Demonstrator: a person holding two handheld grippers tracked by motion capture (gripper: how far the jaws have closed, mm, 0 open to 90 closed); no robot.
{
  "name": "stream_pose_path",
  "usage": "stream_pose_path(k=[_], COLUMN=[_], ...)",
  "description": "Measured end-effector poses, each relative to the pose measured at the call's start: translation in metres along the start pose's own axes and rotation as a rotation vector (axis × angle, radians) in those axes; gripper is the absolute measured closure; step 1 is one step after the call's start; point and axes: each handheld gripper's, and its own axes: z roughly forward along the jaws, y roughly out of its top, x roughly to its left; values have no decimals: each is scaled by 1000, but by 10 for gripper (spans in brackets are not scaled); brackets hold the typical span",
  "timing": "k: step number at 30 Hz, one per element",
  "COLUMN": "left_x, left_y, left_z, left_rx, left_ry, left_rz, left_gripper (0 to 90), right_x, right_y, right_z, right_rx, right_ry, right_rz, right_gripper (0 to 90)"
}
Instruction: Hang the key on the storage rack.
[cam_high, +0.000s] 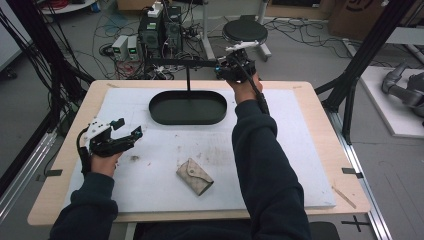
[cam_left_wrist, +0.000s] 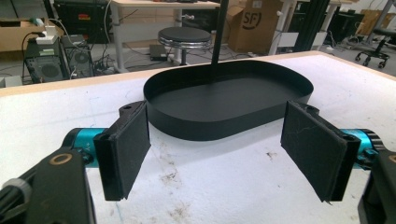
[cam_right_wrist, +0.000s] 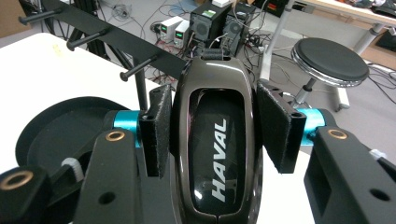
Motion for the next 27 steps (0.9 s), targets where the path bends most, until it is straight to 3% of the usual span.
stream_pose_path(k=[13, 16, 27], left_x=[0, 1, 2], left_y=[0, 0, 0], left_z=[0, 0, 0], left_rx=[0, 1, -5], left_ry=[-3, -1, 0], left_rz=[0, -2, -9], left_gripper=[237, 237, 237], right_x=[5, 8, 15], right_y=[3, 4, 9], right_z=[-11, -15, 4], right_rx=[-6, -23, 2], right_ry=[1, 20, -7], right_rz=[-37, -43, -40], right_gripper=[496, 496, 496])
